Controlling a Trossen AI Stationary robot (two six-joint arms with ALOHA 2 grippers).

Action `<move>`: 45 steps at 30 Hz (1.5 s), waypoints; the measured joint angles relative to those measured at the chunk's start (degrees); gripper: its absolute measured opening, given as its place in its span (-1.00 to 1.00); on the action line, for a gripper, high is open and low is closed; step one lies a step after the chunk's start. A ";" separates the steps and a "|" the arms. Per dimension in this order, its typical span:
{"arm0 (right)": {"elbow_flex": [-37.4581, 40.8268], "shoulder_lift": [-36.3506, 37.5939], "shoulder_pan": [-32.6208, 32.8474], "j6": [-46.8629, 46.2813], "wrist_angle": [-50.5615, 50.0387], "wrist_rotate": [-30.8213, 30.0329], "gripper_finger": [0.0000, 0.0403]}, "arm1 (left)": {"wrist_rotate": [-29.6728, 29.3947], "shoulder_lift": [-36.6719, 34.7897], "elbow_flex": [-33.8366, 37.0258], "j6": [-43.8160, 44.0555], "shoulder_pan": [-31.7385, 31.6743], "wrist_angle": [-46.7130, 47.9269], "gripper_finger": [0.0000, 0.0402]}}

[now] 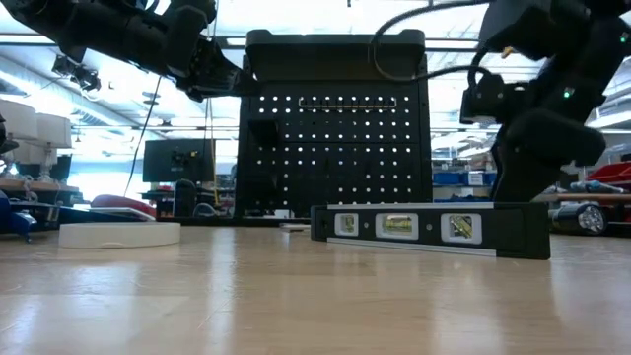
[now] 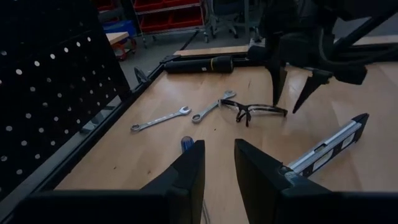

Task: Hang tools onto peg board
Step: Put the black safety glasses on the top of the black pegboard

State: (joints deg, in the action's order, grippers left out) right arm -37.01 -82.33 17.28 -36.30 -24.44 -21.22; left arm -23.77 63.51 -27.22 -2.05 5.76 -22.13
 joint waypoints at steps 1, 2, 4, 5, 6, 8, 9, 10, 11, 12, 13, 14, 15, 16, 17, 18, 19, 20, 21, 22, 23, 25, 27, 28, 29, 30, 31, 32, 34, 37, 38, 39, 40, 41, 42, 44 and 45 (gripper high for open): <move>0.00 -0.51 0.00 -0.25 0.09 -0.22 -0.12 | 0.00 0.00 0.00 -0.02 0.00 0.02 -0.54; 0.00 -0.99 0.01 -0.57 0.14 -0.28 -0.12 | 0.02 0.00 0.00 -0.04 0.00 0.02 -0.54; 0.01 -2.18 0.02 -1.26 0.38 -0.39 -0.12 | 0.43 0.00 0.00 -0.06 0.00 -0.15 -0.54; 0.25 -2.62 0.02 -1.26 0.46 -0.39 -0.12 | 0.49 0.00 0.00 -0.06 0.00 -0.01 -0.54; 0.51 -2.99 0.02 -1.28 0.96 -0.41 -0.12 | 0.63 0.00 0.00 -0.06 0.00 0.01 -0.54; 1.39 -3.45 0.11 -1.59 2.95 -0.36 -0.12 | 0.70 0.00 0.00 -0.08 0.00 0.15 -0.54; 1.76 -3.56 0.23 -1.70 3.57 -0.37 -0.13 | 0.72 0.00 0.00 -0.08 0.00 0.15 -0.54; 1.98 -3.58 0.37 -1.73 3.88 -0.39 -0.14 | 0.72 0.02 0.00 -0.08 0.00 0.19 -0.54; 2.19 -3.55 0.47 -1.79 4.08 -0.39 -0.17 | 0.70 0.00 0.00 -0.08 0.00 0.43 -0.54; 2.35 -3.50 0.57 -1.85 4.28 -0.41 -0.20 | 0.70 0.00 0.00 -0.13 0.00 0.48 -0.54; 2.53 -3.18 0.65 -1.81 4.21 -0.39 -0.24 | 0.70 0.00 0.00 -0.23 0.00 0.48 -0.54; 2.60 -2.93 0.72 -1.57 3.74 -0.21 -0.29 | 0.70 0.00 0.00 -0.26 0.00 0.51 -0.54; 2.64 -2.66 0.72 -1.21 3.46 -0.01 -0.35 | 0.70 0.00 0.00 -0.26 0.00 0.56 -0.54; 2.64 -2.20 0.72 -0.77 2.87 0.24 -0.41 | 0.70 0.00 0.00 -0.26 0.00 0.70 -0.54; 2.74 -1.70 0.72 -0.20 1.79 0.41 -0.47 | 0.70 0.00 0.00 -0.26 0.00 0.76 -0.54; 2.84 -1.40 0.72 0.20 1.23 0.66 -0.54 | 0.70 0.00 0.00 -0.26 0.00 0.66 -0.54; 2.84 -1.12 0.70 0.50 1.09 1.06 -0.60 | 0.70 0.00 0.00 -0.26 0.00 0.65 -0.54; 2.84 -0.74 0.63 0.87 0.48 1.44 -0.67 | 0.70 0.00 0.00 -0.26 0.00 0.70 -0.54; 2.84 -0.42 0.57 1.47 0.09 1.82 -0.74 | 0.70 0.00 0.00 -0.26 0.00 0.66 -0.54; 2.84 -0.14 0.48 1.86 0.01 2.18 -0.81 | 0.70 0.00 0.00 -0.26 0.00 0.59 -0.54; 2.84 0.16 0.34 2.13 0.03 2.46 -0.86 | 0.70 0.00 0.00 -0.26 0.00 0.66 -0.54; 2.84 0.97 0.13 3.15 0.14 2.84 -0.87 | 0.70 0.00 0.00 -0.26 0.00 0.66 -0.54; 2.84 1.81 -0.26 3.49 0.25 2.89 -0.87 | 0.70 0.00 0.00 -0.26 0.00 0.65 -0.54; 2.84 2.33 -0.56 3.64 0.09 2.90 -0.87 | 0.70 0.00 0.00 -0.26 0.00 0.70 -0.54; 2.84 2.95 -0.82 4.03 0.04 2.97 -0.86 | 0.70 0.00 0.00 -0.26 0.00 0.67 -0.54; 2.82 3.55 -1.07 4.60 0.19 3.23 -0.83 | 0.68 0.00 0.00 -0.26 0.00 0.59 -0.54; 2.80 4.26 -1.32 5.08 0.07 3.62 -0.80 | 0.69 0.00 0.00 -0.26 0.00 0.64 -0.54; 2.78 5.32 -1.73 5.62 -0.51 4.18 -0.78 | 0.70 0.00 0.00 -0.26 0.00 0.69 -0.54; 2.05 7.47 -2.71 6.68 -3.32 5.36 -0.78 | 0.69 0.00 0.00 -0.26 0.00 0.56 -0.54; -1.25 11.53 -4.82 9.61 -8.80 6.88 -0.82 | 0.69 0.00 0.00 -0.10 0.00 0.29 -0.54; -2.92 13.01 -5.60 10.90 -10.49 6.93 -0.83 | 0.68 0.00 0.00 0.15 0.00 0.07 -0.54; -4.70 14.35 -6.51 12.38 -12.16 6.93 -0.84 | 0.69 0.00 0.00 0.31 0.00 -0.11 -0.54; -6.64 15.79 -7.42 13.96 -13.92 6.84 -0.84 | 0.70 0.00 0.00 0.50 0.00 -0.22 -0.54; -8.83 17.09 -8.38 15.65 -15.70 6.49 -0.83 | 0.79 0.00 0.00 0.53 0.00 -0.28 -0.54; -11.01 18.24 -9.42 17.44 -17.18 5.97 -0.83 | 0.96 0.00 0.00 0.53 0.00 -0.34 -0.54; -15.47 20.23 -11.70 21.05 -19.09 5.64 -0.80 | 1.19 0.00 0.00 0.53 0.00 -0.43 -0.54; -17.63 21.02 -12.86 22.88 -19.71 5.68 -0.80 | 1.37 0.00 0.00 0.53 0.00 -0.72 -0.54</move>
State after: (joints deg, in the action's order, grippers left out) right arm -54.64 -61.31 4.42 -13.42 -44.15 -15.54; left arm -22.40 63.51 -27.22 -1.52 5.76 -22.85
